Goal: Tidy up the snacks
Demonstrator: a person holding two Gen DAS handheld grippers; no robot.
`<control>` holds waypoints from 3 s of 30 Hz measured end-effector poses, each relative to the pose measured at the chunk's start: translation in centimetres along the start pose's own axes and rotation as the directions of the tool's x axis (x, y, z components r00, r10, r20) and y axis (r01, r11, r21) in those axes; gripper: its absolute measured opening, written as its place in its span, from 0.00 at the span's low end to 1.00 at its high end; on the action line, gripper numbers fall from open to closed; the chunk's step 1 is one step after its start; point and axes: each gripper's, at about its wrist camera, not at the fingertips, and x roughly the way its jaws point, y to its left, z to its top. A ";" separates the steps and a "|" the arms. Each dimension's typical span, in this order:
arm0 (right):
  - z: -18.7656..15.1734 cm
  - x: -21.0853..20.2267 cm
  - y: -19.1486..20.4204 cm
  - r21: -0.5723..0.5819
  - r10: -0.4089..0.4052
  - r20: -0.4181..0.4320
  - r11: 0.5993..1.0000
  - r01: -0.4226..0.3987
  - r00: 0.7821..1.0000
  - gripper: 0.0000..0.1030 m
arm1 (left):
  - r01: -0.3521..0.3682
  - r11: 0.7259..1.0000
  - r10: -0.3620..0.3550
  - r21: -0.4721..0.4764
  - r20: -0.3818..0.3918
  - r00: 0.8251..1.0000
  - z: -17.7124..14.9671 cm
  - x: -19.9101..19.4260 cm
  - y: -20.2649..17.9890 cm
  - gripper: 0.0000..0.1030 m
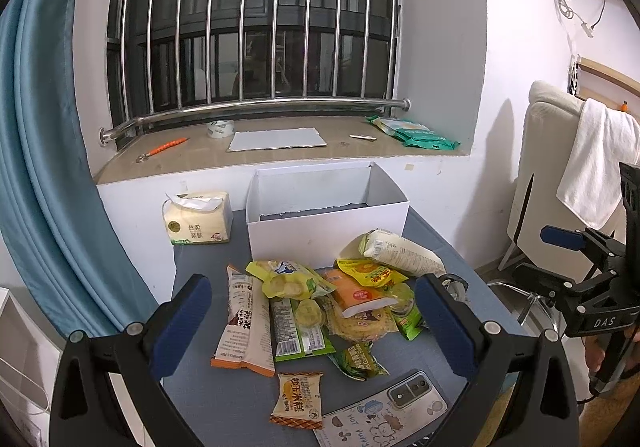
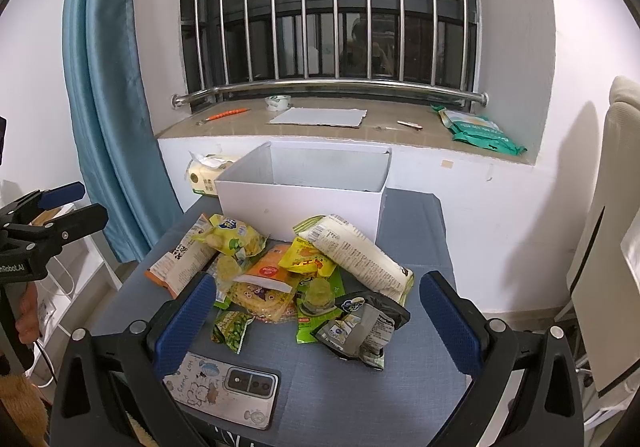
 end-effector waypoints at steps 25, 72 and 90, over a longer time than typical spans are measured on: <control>-0.1 -0.1 0.0 -0.005 -0.006 -0.004 1.000 0.006 1.000 1.00 | -0.014 1.000 0.014 -0.002 -0.011 1.000 0.1 0.0 0.3 1.00; 0.2 2.0 -1.0 -0.037 -0.021 -0.048 0.999 0.019 0.999 1.00 | -0.016 1.000 0.016 0.007 -0.015 1.000 -0.3 -0.2 0.0 1.00; 0.4 23.2 -6.8 -0.179 -0.038 -0.383 0.983 -0.034 0.923 1.00 | -0.055 0.998 0.053 -0.024 -0.058 0.997 -2.2 -0.7 1.8 1.00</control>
